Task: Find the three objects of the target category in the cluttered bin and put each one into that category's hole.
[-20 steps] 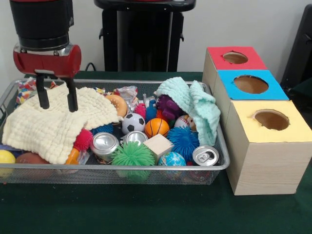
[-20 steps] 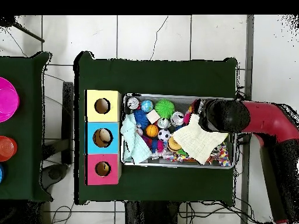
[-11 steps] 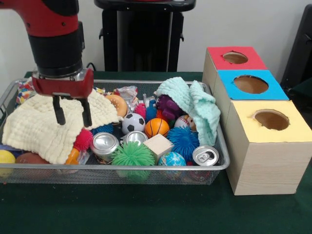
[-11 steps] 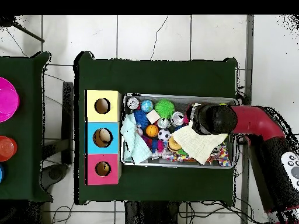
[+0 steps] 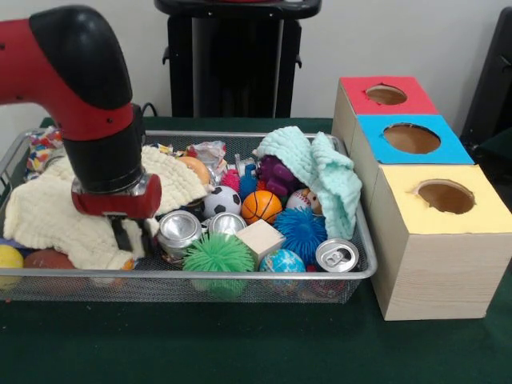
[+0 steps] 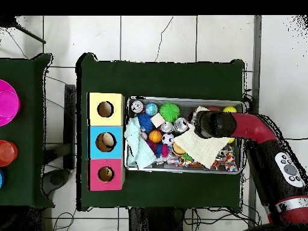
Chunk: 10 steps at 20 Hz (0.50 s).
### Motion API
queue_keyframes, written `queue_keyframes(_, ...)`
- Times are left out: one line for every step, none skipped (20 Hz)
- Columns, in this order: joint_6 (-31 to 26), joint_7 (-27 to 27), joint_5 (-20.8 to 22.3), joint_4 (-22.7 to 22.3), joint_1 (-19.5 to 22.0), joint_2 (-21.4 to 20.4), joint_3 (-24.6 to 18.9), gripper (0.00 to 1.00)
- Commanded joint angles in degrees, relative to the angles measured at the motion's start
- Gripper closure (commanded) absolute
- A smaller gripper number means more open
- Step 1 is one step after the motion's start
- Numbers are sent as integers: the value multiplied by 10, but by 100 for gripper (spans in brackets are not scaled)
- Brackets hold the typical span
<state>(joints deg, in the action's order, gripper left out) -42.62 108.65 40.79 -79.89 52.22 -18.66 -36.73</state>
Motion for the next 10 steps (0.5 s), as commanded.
queue_keyframes(-31, -196, 49, 56, 1, 53, 10, 100)
queue_keyframes(-35, -181, 50, 50, -6, 43, 18, 100)
queue_keyframes(-39, -168, 49, 45, -9, 35, 23, 100)
queue_keyframes(-36, -154, 50, 37, -14, 26, 29, 100)
queue_keyframes(-36, -145, 49, 32, -16, 20, 31, 100)
queue_keyframes(-35, -136, 48, 26, -19, 14, 34, 100)
queue_keyframes(-37, -127, 47, 23, -23, 8, 37, 100)
queue_keyframes(-35, -119, 47, 19, -27, 3, 40, 100)
queue_keyframes(-35, -110, 45, 14, -30, -2, 43, 100)
queue_keyframes(-30, -105, 44, 10, -30, -5, 44, 100)
